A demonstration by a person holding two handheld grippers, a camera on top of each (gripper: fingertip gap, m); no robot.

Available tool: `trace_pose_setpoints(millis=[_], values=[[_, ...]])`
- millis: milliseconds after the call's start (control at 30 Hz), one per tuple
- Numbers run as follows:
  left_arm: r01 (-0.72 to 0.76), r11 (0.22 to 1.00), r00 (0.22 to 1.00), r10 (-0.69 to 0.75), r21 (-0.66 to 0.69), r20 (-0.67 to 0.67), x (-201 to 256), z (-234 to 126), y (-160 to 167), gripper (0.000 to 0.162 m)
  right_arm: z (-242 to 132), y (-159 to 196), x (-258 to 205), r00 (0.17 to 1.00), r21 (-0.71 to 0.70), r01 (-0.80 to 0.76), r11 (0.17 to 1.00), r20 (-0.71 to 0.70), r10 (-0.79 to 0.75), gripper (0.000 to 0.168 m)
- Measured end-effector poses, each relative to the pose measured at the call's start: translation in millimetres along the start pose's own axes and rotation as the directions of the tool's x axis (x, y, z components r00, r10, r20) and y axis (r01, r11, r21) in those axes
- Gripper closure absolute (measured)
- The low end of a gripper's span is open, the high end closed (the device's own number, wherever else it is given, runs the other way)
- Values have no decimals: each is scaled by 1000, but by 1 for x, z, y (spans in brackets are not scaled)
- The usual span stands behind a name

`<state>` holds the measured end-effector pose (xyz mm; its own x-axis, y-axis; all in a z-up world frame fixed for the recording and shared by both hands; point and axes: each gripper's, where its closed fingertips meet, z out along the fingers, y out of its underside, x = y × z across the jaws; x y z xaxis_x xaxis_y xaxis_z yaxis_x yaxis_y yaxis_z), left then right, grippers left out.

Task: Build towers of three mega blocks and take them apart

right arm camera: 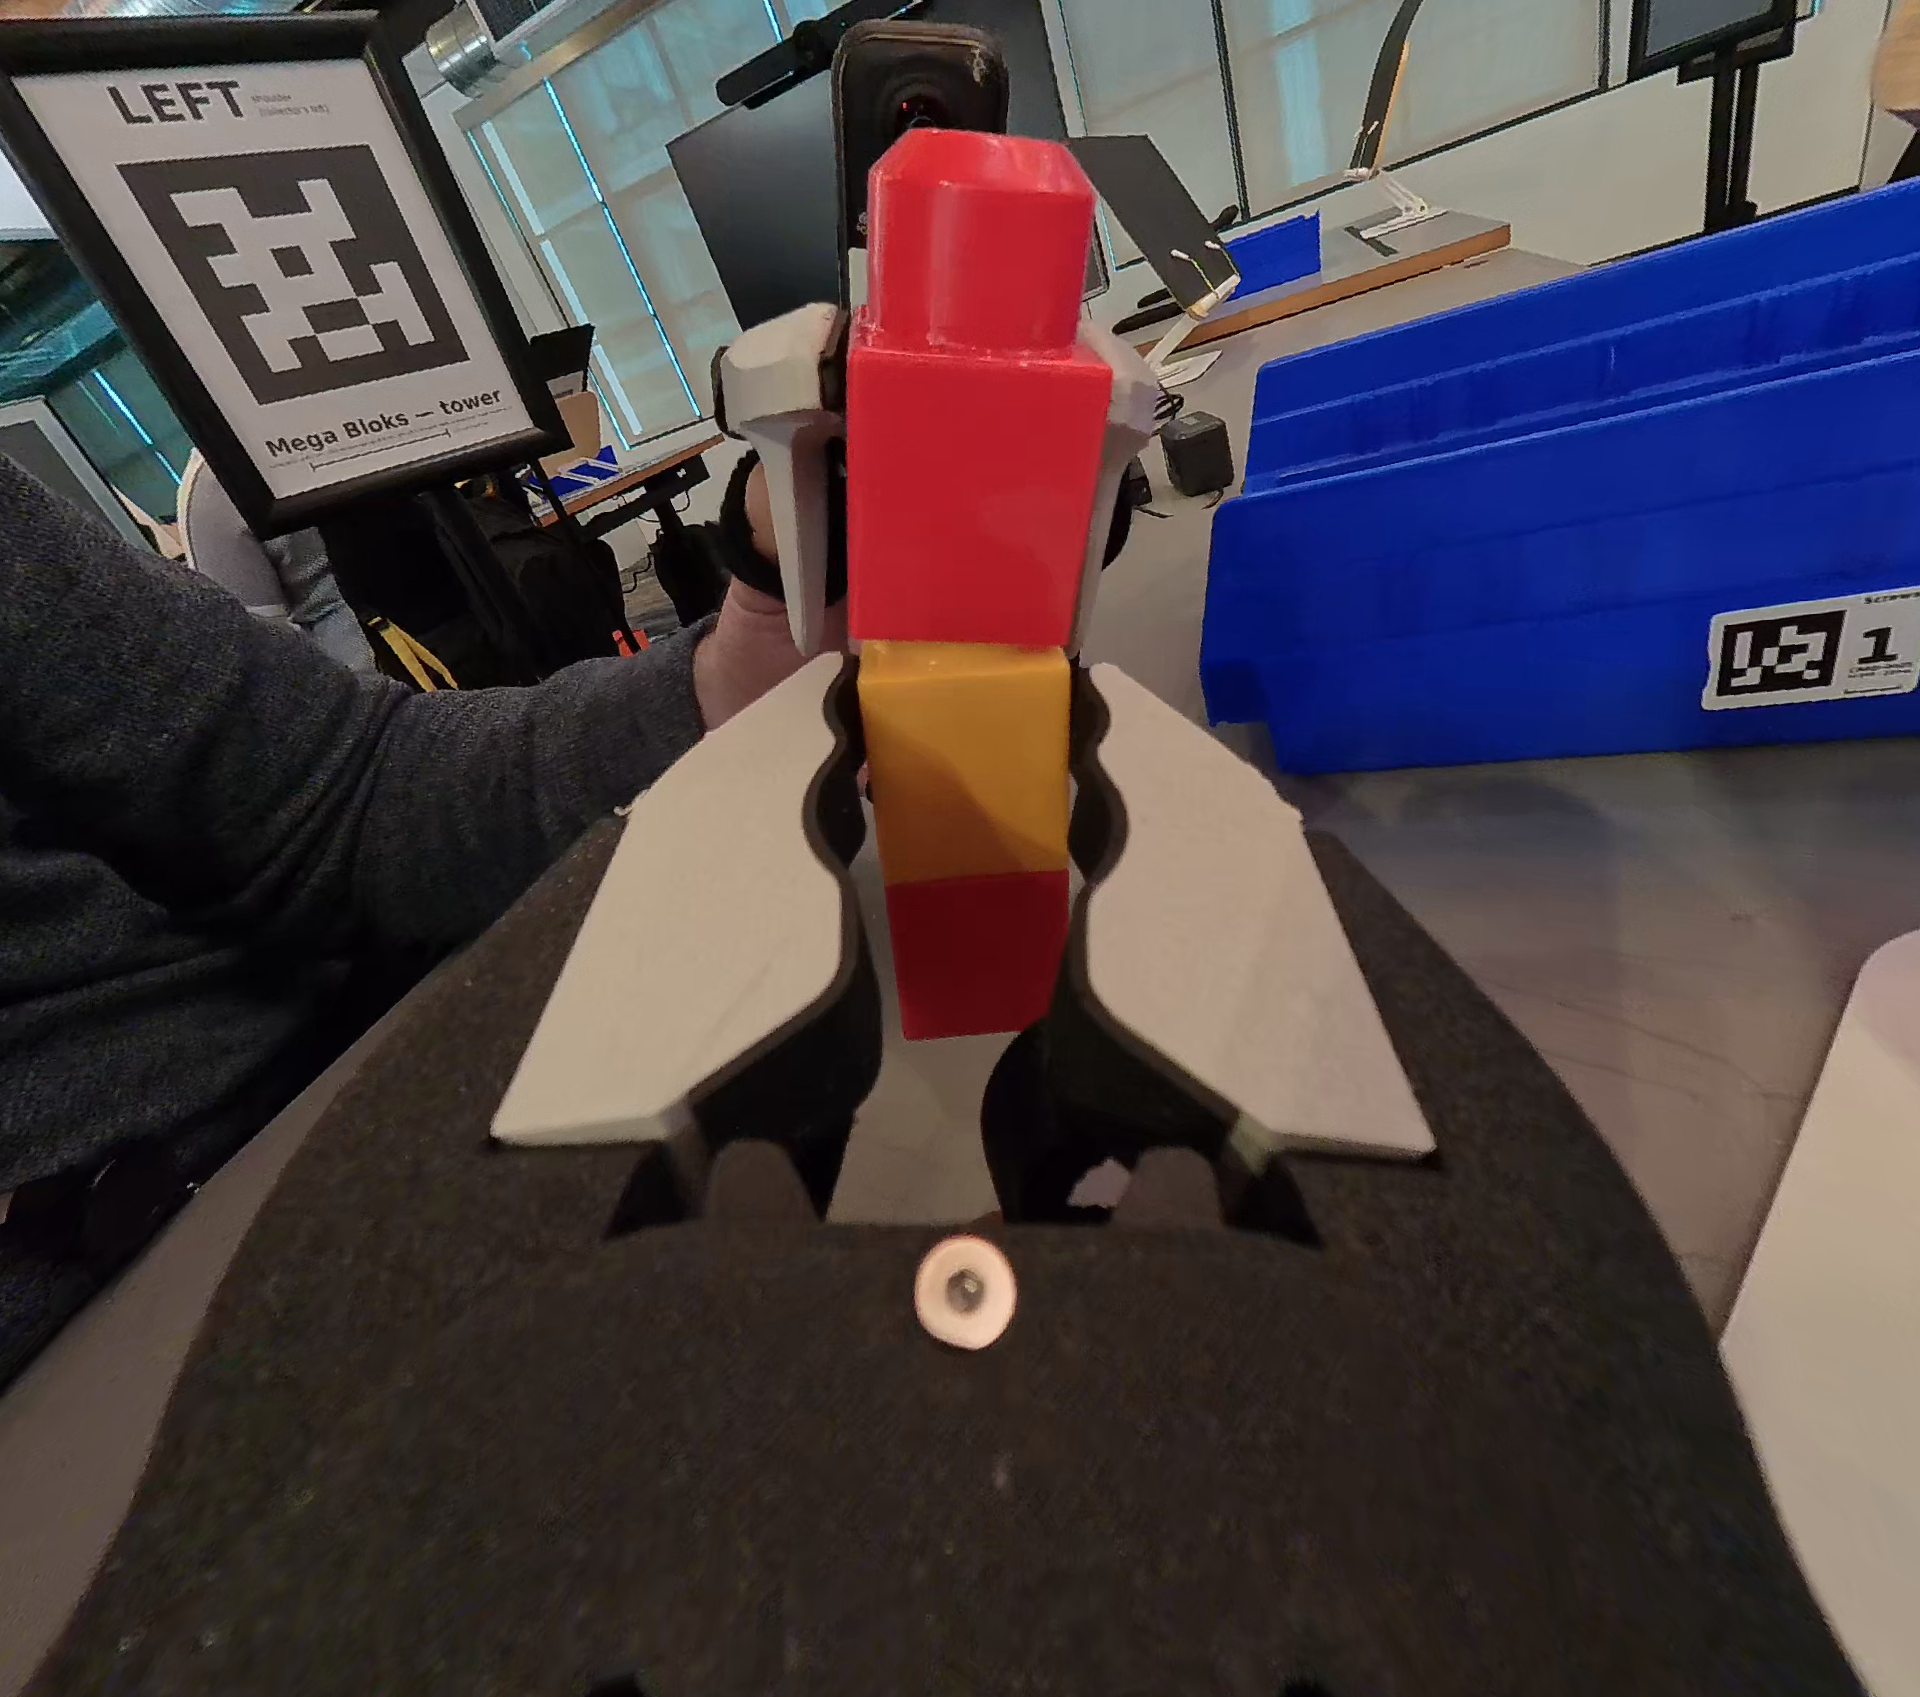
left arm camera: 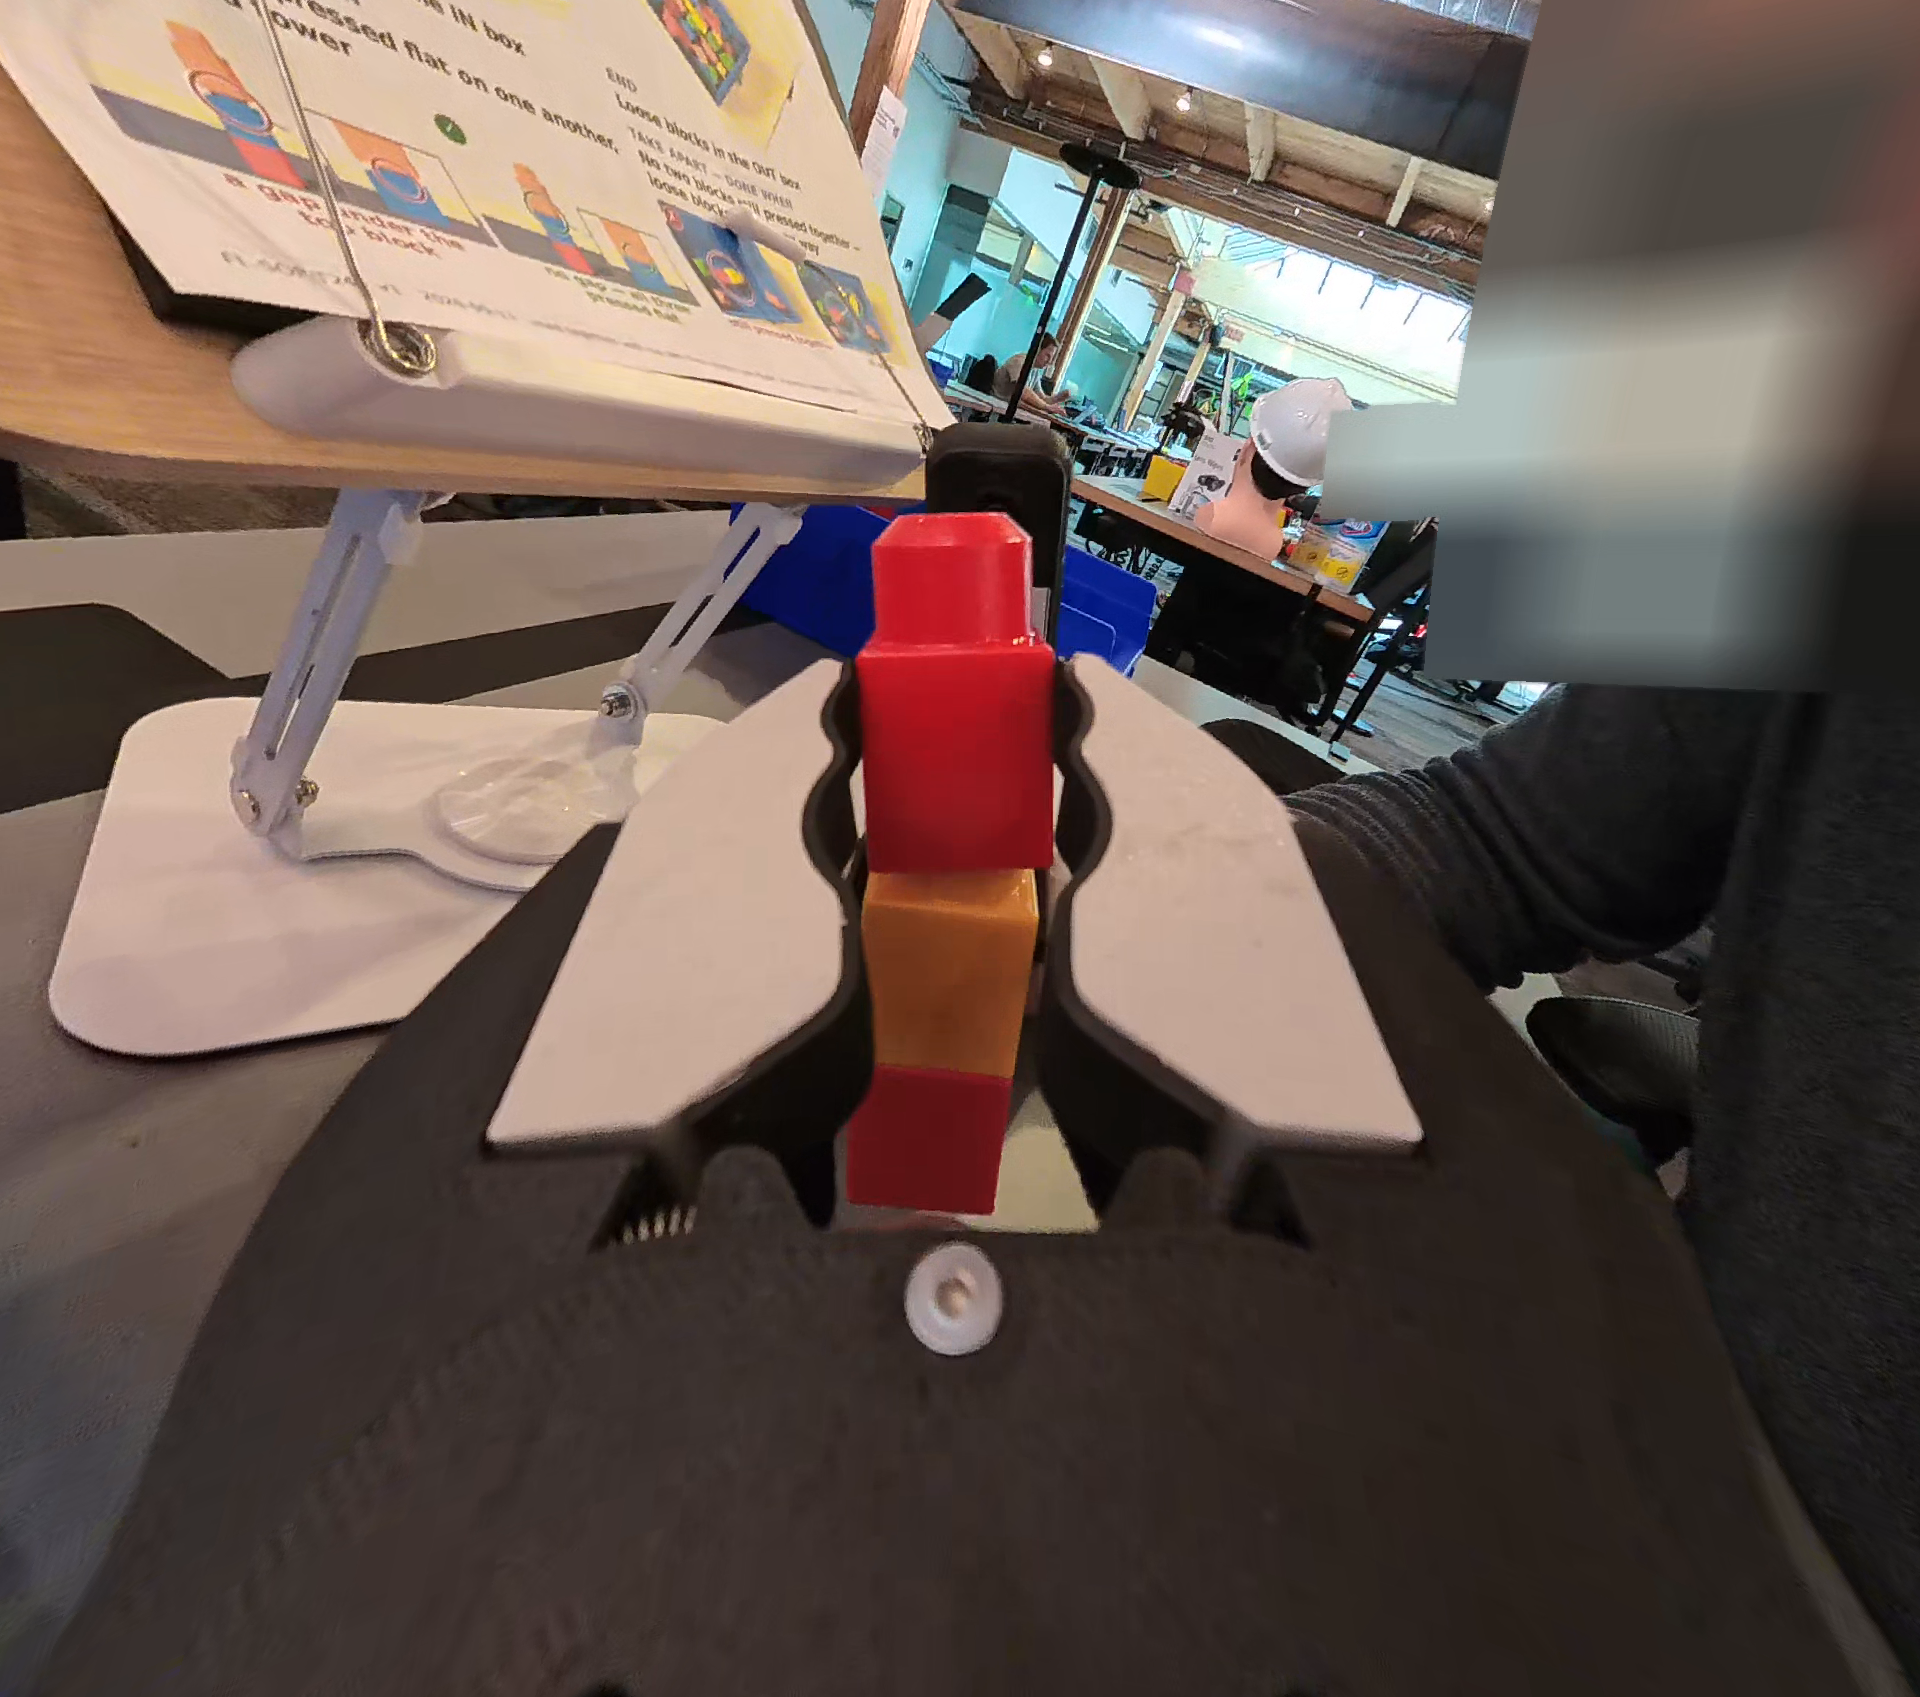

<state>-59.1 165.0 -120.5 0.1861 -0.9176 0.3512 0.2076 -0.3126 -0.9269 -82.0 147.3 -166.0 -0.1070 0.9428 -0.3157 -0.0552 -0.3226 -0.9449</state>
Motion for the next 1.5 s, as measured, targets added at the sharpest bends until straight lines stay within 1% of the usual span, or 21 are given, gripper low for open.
trace_pose_setpoints(millis=[133, 233, 333, 900, 1200, 1500], values=[[-7, 1000, 1000, 7, 18, -2, 0, -1, 1, 127, 0, 1, 0, 1000, -6, 3, 1000, -2, -3, 132], [-59, 998, 998, 59, 1, 18, 0, 0, 5, 127, -2, -2, 1, 1000, 14, -15, 1000, 2, 15, 132], [-48, 999, 999, 48, -6, 12, -1, -1, 6, 127, -2, -1, 1, 1000, 11, -15, 1000, 1, 15, 132], [-98, 988, 995, 93, -120, -49, 6, -6, 15, 127, 4, 8, -4, 1000, -61, 24, 998, 15, -23, 132], [-96, 987, 992, 84, -133, -91, 10, -7, 17, 127, 6, 11, -8, 999, -82, 42, 996, 37, -39, 133], [-83, 988, 993, 72, -127, -91, 9, -7, 16, 127, 5, 10, -8, 999, -73, 38, 997, 34, -36, 133]])
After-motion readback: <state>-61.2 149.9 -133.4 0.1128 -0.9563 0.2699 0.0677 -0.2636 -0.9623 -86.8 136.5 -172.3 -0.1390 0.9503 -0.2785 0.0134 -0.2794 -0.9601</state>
